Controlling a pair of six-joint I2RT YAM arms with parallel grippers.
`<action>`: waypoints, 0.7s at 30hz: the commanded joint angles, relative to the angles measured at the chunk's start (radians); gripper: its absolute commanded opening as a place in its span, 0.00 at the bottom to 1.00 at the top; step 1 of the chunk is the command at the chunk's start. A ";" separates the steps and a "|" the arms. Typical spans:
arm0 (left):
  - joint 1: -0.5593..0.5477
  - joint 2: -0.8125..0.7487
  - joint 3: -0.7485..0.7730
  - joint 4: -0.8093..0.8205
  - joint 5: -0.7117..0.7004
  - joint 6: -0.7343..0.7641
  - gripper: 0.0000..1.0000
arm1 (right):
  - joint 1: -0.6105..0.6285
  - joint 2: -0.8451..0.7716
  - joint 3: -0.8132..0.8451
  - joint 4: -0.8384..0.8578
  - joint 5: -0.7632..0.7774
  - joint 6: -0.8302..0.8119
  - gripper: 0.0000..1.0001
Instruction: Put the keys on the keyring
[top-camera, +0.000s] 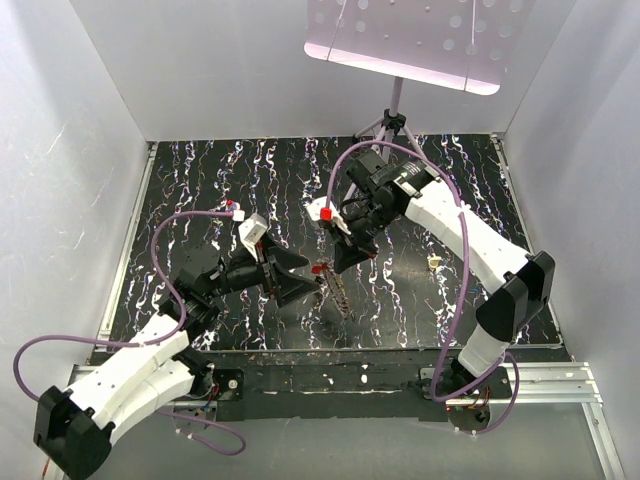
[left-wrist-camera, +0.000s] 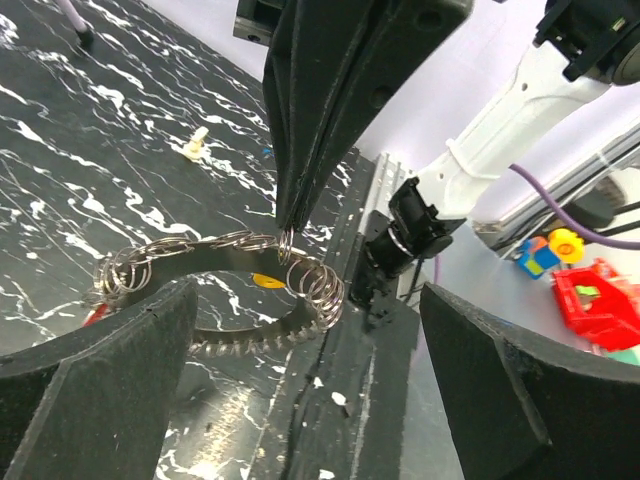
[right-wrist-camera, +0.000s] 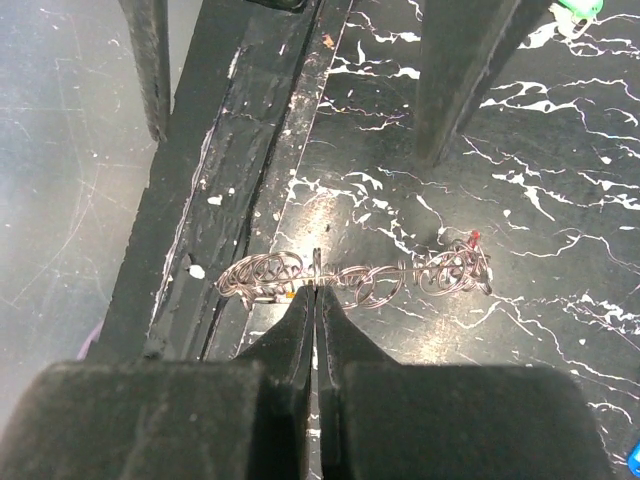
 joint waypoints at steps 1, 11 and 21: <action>0.041 0.083 0.049 0.108 0.104 -0.153 0.92 | -0.010 0.044 0.076 -0.270 -0.091 -0.061 0.01; 0.090 0.198 0.066 0.187 0.211 -0.296 0.75 | -0.027 0.105 0.116 -0.289 -0.146 -0.010 0.01; 0.090 0.244 0.184 -0.092 0.199 -0.089 0.55 | -0.030 0.101 0.101 -0.289 -0.166 -0.003 0.01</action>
